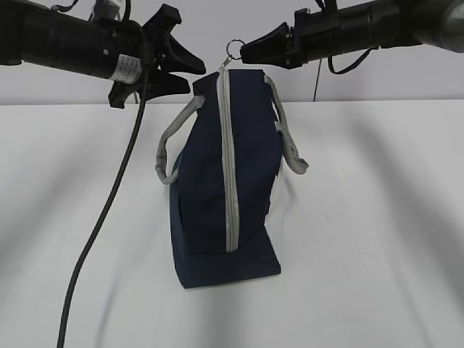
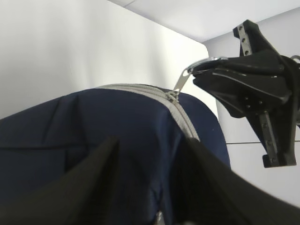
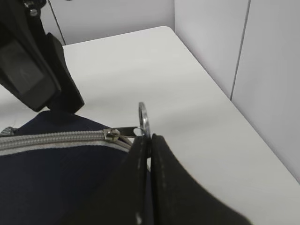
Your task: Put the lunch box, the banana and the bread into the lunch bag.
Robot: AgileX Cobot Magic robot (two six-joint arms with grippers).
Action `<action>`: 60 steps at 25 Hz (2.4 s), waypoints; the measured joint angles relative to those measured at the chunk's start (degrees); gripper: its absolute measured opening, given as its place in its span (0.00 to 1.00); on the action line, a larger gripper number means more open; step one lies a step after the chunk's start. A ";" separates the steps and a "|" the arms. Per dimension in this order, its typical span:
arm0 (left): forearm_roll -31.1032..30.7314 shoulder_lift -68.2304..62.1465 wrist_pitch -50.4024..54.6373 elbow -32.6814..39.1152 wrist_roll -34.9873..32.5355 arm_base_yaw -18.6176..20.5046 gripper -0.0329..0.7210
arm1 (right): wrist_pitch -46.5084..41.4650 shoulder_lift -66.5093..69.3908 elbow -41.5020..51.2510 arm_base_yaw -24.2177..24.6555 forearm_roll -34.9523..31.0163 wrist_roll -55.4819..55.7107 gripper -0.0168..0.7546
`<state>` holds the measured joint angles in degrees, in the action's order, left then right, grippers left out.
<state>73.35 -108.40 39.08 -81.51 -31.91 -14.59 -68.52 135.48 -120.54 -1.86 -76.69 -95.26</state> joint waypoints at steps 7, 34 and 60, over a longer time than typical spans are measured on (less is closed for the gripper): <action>-0.07 -2.38 0.34 -1.19 1.53 -0.94 0.35 | 0.00 0.09 0.00 0.00 0.00 -0.41 0.02; -3.08 -2.59 3.72 -4.65 -3.01 -1.69 0.05 | 1.44 2.31 -0.05 0.00 0.71 -11.75 0.02; -12.69 -2.58 4.68 -5.30 -3.53 0.11 0.61 | 2.41 5.33 -0.14 1.97 -1.98 4.95 0.65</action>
<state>60.66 -110.98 43.76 -86.81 -35.44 -14.48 -66.11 140.81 -120.68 0.11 -78.66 -90.30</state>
